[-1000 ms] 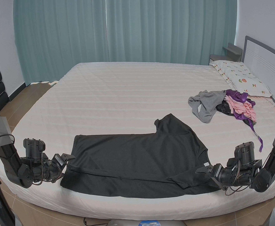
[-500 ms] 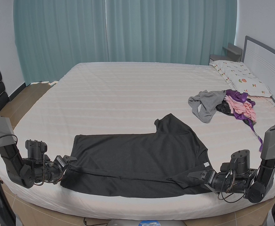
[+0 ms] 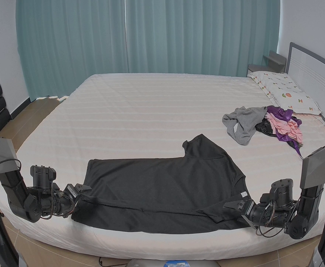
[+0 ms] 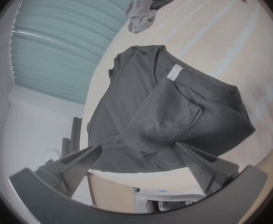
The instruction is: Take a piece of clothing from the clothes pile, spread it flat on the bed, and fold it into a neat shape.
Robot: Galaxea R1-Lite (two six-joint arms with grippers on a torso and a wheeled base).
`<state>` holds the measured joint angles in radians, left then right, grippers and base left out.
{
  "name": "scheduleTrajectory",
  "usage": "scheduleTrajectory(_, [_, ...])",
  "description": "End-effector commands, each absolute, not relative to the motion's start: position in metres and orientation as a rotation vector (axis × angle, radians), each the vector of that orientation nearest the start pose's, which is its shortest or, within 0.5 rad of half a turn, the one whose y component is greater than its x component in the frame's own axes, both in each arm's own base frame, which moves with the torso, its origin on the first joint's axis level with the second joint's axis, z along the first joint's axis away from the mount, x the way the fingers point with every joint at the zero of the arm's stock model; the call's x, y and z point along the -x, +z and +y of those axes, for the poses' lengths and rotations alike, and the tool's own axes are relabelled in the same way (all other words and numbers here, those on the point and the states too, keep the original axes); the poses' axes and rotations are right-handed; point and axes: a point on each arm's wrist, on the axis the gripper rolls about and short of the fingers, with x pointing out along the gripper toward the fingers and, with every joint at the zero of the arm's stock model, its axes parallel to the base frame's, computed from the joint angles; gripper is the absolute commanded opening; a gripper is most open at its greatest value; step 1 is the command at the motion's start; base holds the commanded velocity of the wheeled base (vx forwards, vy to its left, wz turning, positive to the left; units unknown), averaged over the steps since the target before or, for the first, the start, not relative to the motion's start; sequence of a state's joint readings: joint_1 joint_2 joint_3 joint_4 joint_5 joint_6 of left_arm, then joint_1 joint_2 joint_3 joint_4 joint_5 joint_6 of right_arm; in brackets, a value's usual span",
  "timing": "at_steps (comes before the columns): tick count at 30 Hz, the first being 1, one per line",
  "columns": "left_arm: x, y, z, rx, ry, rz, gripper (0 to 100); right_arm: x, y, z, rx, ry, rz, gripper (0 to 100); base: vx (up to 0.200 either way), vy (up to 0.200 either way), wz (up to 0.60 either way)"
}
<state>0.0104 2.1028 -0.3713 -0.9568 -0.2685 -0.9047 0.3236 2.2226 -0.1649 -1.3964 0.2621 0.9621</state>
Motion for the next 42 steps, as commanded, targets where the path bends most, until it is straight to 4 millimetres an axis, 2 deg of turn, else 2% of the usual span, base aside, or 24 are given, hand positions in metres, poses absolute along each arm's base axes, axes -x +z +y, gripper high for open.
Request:
scheduleTrajectory(1, [-0.272,0.003,-0.003,0.962,0.121,0.832,100,-0.235,-0.020,0.085,-0.875,0.186,0.900,100,0.000,0.000,0.00])
scheduleTrajectory(9, [-0.272,0.003,-0.003,0.962,0.121,0.832,100,-0.242,-0.023,0.088,-0.876,0.192,0.887,100,0.000,0.000,0.00])
scheduleTrajectory(10, [-0.272,0.003,-0.003,0.962,0.121,0.832,100,-0.242,-0.023,0.089,-0.875,0.195,0.888,0,0.000,0.000,0.00])
scheduleTrajectory(23, [-0.272,0.002,-0.003,0.962,0.122,0.834,100,-0.235,-0.018,0.084,-0.886,0.182,0.890,0,0.000,0.000,0.00])
scheduleTrajectory(27, [-0.272,0.002,-0.003,0.960,0.121,0.834,100,-0.226,-0.008,0.081,-0.885,0.191,0.883,0,0.000,0.000,0.00])
scheduleTrajectory(33, [-0.272,0.002,-0.003,0.960,0.121,0.834,100,-0.220,-0.010,0.079,-0.849,0.184,0.899,0,0.000,0.000,0.00])
scheduleTrajectory(34, [-0.272,0.002,-0.003,0.962,0.122,0.834,100,-0.218,-0.012,0.078,-0.827,0.185,0.909,100,0.000,0.000,0.00])
scheduleTrajectory(39, [-0.272,0.002,-0.003,0.962,0.122,0.834,100,-0.213,-0.005,0.076,-0.811,0.205,0.895,100,0.000,0.000,0.00])
scheduleTrajectory(42, [-0.272,0.002,-0.003,0.962,0.122,0.834,100,-0.217,0.000,0.072,-0.822,0.196,0.858,100,0.000,0.000,0.00])
